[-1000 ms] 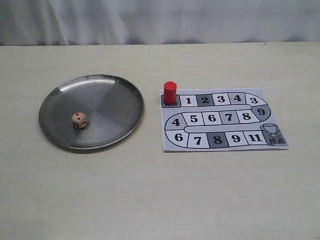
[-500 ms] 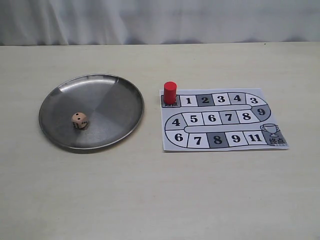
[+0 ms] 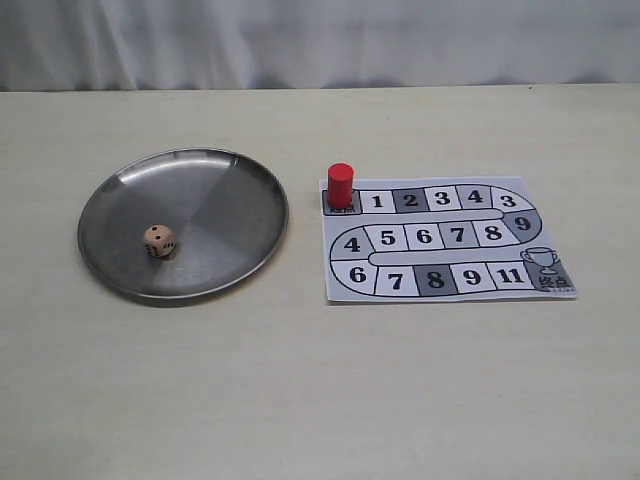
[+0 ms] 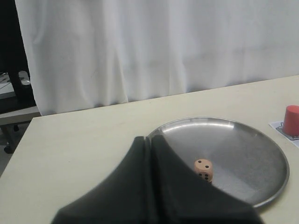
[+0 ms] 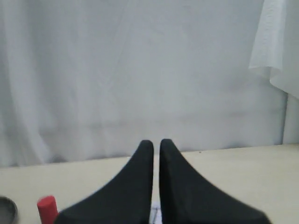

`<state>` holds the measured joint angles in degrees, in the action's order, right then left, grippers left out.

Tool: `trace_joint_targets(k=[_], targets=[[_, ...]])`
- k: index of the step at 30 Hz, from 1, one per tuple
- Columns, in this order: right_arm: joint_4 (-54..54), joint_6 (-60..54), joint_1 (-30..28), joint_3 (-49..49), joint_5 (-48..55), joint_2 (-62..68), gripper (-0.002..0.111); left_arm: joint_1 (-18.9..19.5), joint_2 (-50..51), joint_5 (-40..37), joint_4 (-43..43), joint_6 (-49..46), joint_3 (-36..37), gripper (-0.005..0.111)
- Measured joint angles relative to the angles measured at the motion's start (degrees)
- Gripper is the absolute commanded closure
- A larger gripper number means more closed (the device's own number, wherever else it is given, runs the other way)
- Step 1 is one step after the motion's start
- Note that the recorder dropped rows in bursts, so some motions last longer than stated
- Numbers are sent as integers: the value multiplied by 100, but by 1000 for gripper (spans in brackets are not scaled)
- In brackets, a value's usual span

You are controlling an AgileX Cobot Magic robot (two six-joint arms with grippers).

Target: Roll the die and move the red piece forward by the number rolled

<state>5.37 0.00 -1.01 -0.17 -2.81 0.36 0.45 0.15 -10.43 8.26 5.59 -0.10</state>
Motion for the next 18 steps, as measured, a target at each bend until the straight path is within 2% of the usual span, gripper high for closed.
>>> trace_joint_targets(k=[3, 8, 13, 15, 18], targets=[[519, 281, 0, 0, -262, 0, 104, 0, 0, 0, 0, 0, 0, 107], [796, 0, 0, 0, 1136, 0, 104, 0, 0, 0, 0, 0, 0, 107], [1150, -136, 0, 0, 1284, 170, 104, 0, 0, 0, 0, 0, 0, 107], [1597, -567, 0, 0, 1270, 706, 104, 0, 0, 0, 0, 0, 0, 107], [2966, -1833, 0, 0, 1128, 1917, 104, 0, 0, 0, 0, 0, 0, 107]])
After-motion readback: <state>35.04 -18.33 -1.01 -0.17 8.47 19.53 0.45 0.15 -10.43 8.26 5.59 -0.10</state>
